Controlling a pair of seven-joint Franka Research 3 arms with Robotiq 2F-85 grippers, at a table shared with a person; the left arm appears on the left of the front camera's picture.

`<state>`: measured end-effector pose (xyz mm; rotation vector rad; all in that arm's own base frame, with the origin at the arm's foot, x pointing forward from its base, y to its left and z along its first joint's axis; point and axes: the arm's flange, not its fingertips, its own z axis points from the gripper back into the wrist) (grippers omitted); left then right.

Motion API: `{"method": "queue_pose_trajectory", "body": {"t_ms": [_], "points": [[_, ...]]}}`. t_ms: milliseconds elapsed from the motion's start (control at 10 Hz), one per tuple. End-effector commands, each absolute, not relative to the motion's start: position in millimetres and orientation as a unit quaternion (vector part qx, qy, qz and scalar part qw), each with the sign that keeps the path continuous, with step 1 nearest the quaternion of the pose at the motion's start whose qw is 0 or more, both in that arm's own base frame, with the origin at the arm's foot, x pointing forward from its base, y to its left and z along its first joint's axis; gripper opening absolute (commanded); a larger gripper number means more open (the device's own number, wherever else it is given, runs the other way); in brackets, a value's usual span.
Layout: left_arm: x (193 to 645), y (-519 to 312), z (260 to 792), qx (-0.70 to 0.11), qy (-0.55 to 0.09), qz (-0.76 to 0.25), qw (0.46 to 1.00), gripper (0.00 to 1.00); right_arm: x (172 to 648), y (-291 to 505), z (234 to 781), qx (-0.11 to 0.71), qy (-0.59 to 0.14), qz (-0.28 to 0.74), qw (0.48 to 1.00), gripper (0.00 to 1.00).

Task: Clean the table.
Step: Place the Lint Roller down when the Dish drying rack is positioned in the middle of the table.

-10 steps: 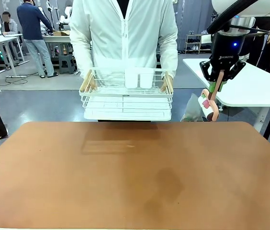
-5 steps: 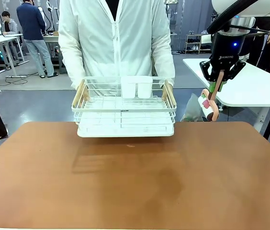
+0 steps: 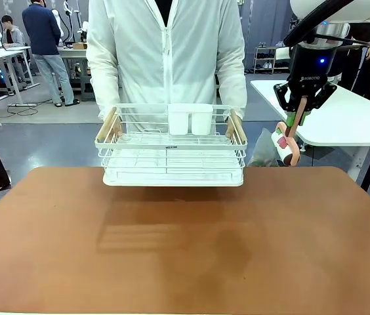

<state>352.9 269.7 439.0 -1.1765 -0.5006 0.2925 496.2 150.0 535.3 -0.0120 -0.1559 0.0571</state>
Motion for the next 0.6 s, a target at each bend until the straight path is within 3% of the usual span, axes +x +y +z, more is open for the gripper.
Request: {"method": "queue_pose_trajectory", "body": {"t_ms": [0, 500], "points": [[352.3, 271.8, 441.5, -0.558, -0.238, 0.137, 0.783, 1.00, 496.9, 152.8, 537.7, -0.016, -0.078, 0.017, 0.997, 0.21], [352.3, 271.8, 441.5, -0.558, -0.238, 0.137, 0.783, 1.00, 496.9, 152.8, 537.7, -0.016, -0.078, 0.017, 0.997, 0.21]]}}
